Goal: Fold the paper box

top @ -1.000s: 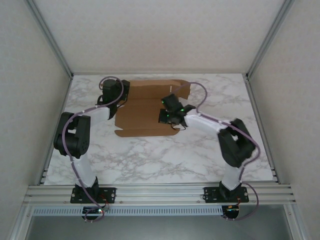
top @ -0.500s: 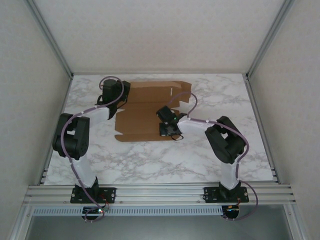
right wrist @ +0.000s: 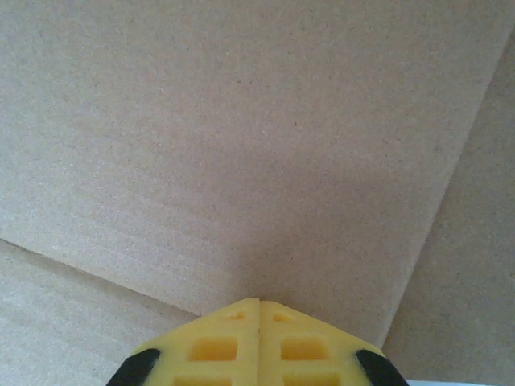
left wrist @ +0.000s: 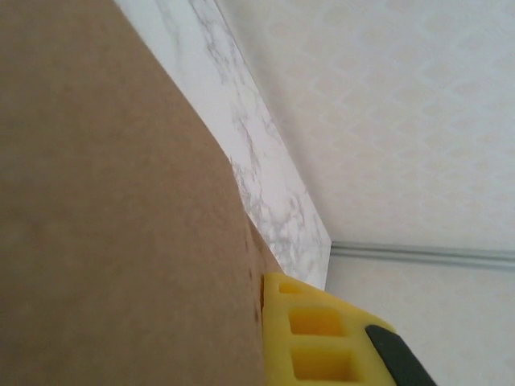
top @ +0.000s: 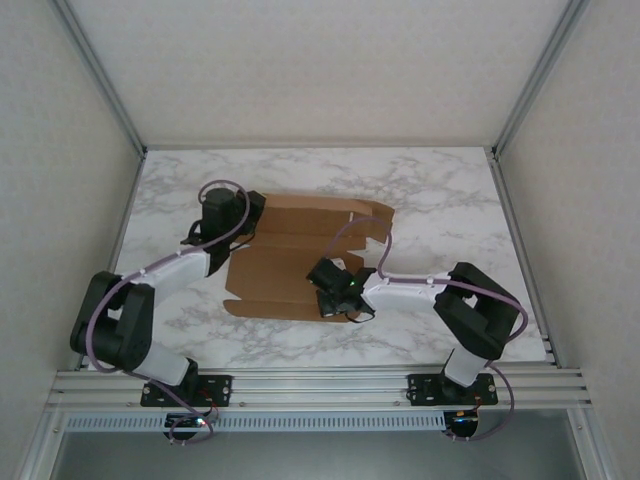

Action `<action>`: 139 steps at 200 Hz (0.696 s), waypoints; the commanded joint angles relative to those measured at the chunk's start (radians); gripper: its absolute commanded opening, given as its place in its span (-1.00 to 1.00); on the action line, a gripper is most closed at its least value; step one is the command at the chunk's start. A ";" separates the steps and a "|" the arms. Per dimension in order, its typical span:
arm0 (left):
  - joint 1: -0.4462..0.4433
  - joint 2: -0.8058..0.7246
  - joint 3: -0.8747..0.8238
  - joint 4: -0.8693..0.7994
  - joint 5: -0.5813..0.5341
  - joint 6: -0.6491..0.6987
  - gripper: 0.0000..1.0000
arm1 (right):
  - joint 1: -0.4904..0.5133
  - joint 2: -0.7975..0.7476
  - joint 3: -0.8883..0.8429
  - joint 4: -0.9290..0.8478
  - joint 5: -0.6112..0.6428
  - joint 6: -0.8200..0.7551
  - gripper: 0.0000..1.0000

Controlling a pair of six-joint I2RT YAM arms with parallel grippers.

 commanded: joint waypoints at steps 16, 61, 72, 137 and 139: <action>-0.009 -0.061 -0.093 0.005 -0.043 0.119 -0.97 | 0.019 -0.084 -0.049 -0.027 -0.014 -0.006 -0.51; -0.007 -0.042 -0.105 0.036 -0.040 0.135 -0.97 | -0.038 -0.336 0.015 -0.033 -0.157 -0.121 0.20; -0.008 -0.032 -0.107 0.047 -0.033 0.129 -0.97 | -0.084 -0.378 0.061 -0.064 -0.206 -0.126 0.20; -0.007 -0.066 -0.166 0.068 -0.021 0.133 -0.99 | -0.392 -0.309 0.406 -0.391 -0.301 -0.055 0.24; -0.006 -0.065 -0.168 0.068 -0.021 0.133 -0.99 | -0.397 -0.301 0.413 -0.394 -0.303 -0.053 0.23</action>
